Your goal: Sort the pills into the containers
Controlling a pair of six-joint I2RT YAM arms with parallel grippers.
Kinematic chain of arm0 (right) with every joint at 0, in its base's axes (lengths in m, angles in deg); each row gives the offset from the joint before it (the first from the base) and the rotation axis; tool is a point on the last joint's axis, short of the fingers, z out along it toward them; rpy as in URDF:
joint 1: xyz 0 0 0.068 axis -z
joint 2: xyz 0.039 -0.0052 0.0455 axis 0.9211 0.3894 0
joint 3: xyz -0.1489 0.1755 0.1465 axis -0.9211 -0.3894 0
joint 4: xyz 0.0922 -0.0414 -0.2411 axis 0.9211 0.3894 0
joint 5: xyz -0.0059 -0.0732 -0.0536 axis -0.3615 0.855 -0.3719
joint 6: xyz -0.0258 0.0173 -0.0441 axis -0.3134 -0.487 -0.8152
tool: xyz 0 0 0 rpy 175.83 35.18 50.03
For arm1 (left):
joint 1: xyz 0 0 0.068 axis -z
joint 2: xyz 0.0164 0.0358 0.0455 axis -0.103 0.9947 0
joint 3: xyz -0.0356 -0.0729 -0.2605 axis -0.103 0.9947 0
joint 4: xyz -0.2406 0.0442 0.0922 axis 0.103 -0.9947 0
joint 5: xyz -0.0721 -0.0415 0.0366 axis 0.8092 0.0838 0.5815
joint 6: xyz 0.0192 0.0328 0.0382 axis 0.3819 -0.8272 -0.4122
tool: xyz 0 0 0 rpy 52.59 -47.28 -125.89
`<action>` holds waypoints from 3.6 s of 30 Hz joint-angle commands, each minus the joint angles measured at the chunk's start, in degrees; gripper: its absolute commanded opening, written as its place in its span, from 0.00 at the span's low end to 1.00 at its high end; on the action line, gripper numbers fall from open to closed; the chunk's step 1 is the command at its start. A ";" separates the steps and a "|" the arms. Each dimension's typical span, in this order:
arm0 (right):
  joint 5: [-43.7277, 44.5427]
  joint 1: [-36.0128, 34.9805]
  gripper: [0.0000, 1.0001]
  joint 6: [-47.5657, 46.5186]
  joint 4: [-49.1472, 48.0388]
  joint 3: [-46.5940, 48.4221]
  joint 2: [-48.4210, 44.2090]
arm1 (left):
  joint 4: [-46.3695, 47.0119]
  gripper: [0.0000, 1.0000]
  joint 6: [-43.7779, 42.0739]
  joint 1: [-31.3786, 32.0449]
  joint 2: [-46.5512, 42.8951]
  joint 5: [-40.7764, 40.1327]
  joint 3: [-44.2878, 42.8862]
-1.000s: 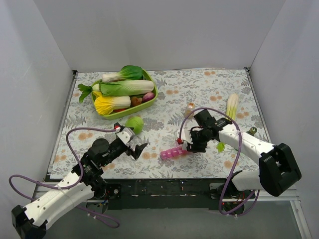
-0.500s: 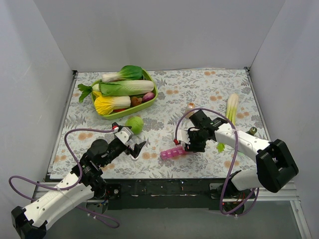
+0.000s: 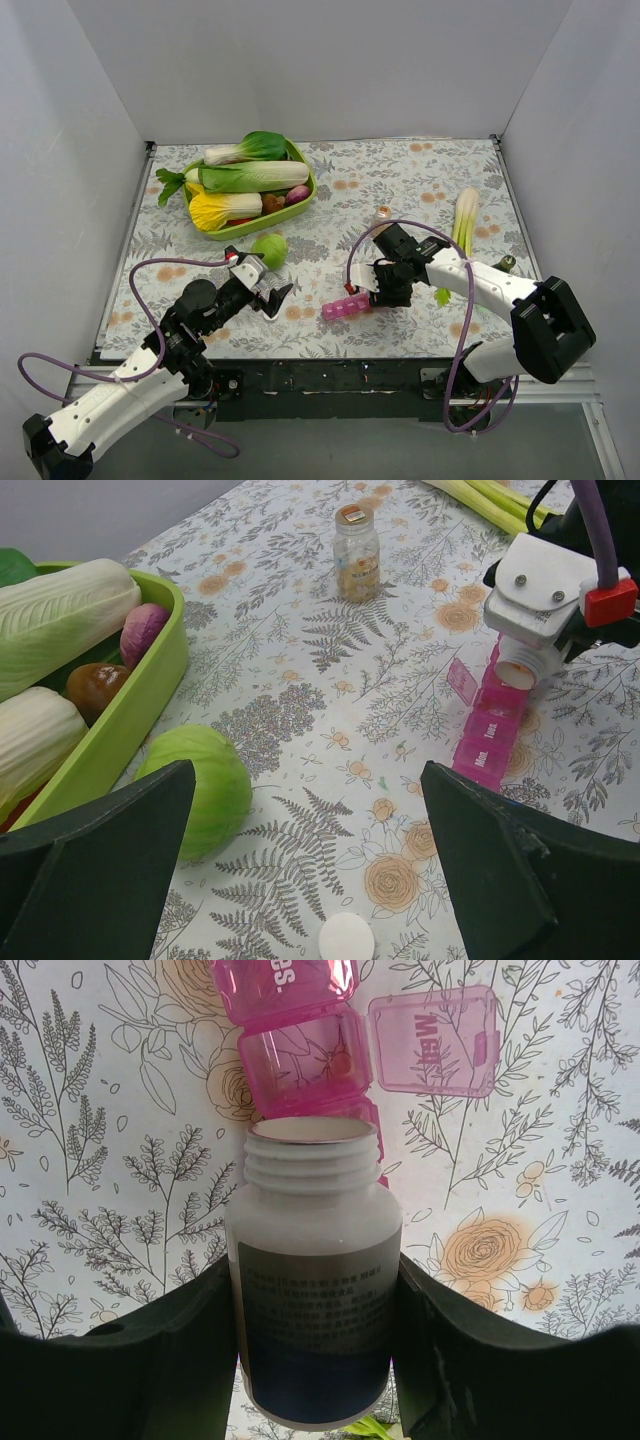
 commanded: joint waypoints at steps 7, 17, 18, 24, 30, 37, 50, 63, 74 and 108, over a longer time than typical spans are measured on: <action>4.17 -2.24 0.01 0.83 1.80 3.36 0.89 | 0.33 0.98 -0.65 -0.26 -0.27 0.18 0.21; 6.81 -4.09 0.01 1.27 2.59 4.16 1.68 | 0.33 0.98 -0.65 -0.26 -0.36 0.19 0.30; 7.07 -4.17 0.01 1.36 2.59 4.24 1.68 | 0.33 0.98 -0.74 -0.26 -0.27 0.19 0.30; 8.48 -5.23 0.01 1.71 3.29 4.68 2.12 | 0.33 0.98 -0.65 -0.26 -0.18 0.19 0.30; 9.63 -6.64 0.01 1.88 3.56 4.95 2.56 | 0.33 0.98 -0.82 -0.26 -0.27 0.19 0.30; 12.61 -8.04 0.01 2.06 4.17 5.56 3.09 | 0.33 0.98 -1.00 -0.26 -0.36 0.19 0.39; 15.07 -9.62 0.01 3.03 5.75 7.14 4.67 | 0.33 0.98 -1.09 -0.26 -0.45 1.84 0.47; 17.53 -11.56 0.01 3.55 6.72 8.64 6.25 | 0.33 0.98 -1.35 -0.26 -0.62 1.94 0.56; 19.38 -12.44 0.01 3.90 7.07 9.16 6.87 | 0.41 0.98 -1.35 -0.26 -0.62 2.12 0.56; 23.16 -15.07 0.01 3.73 8.66 11.10 8.89 | 0.42 0.98 -1.44 -0.26 -0.27 2.21 0.65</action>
